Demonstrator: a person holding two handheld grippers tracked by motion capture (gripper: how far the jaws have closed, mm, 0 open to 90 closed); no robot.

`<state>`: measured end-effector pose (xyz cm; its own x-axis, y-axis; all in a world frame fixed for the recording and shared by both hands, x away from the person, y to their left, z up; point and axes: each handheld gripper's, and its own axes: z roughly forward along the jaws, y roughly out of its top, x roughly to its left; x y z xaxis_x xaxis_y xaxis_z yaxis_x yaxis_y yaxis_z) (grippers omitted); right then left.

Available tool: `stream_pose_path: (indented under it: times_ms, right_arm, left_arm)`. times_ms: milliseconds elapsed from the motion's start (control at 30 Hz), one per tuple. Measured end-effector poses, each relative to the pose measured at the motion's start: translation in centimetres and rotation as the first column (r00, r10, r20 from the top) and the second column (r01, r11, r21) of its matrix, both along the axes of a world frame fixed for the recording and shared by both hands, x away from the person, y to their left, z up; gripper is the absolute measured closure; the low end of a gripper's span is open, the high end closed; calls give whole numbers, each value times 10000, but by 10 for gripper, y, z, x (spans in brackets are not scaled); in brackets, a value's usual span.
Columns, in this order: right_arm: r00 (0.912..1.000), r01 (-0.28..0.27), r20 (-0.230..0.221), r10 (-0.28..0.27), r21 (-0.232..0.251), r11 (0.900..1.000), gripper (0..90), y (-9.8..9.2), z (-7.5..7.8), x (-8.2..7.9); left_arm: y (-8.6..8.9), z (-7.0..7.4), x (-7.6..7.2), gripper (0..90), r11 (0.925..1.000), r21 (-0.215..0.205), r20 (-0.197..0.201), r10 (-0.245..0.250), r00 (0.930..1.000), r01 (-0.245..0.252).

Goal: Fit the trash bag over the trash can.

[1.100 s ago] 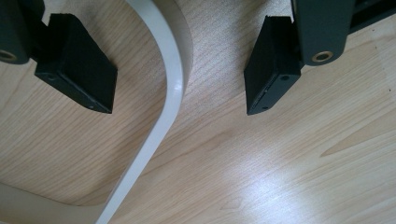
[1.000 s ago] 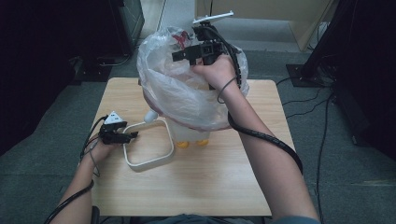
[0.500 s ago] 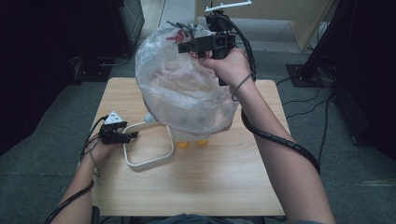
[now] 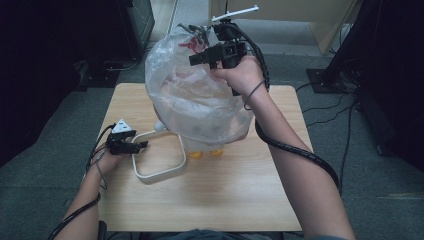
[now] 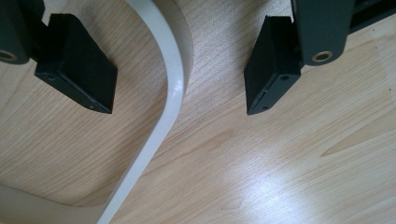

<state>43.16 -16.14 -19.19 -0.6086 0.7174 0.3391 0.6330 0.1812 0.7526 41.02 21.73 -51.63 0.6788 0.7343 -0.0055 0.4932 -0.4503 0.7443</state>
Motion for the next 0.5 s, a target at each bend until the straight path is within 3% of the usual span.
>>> stream_pose_path:
  times_ms: [67, 233, 367, 500]
  right_arm:
    - [9994, 205, 287, -192, -458, 9987, 477, 1, -3, 4]
    - [9984, 489, 315, -461, -939, 9944, 485, 7, -13, 14]
    - [9990, 453, 54, -450, -1281, 9907, 602, 13, -23, 20]
    - [9991, 424, 56, -420, -1445, 9886, 817, 17, -26, 22]
  left_arm:
    - [0, 0, 0, 257, 10000, -2, -1, 1, 10000, -1]
    - [0, 0, 0, 257, 10000, 0, -1, 2, 10000, -2]
    - [0, 0, 0, 257, 10000, 7, 4, -3, 10000, 3]
    - [0, 0, 0, 257, 10000, 5, 2, -10, 10000, 10]
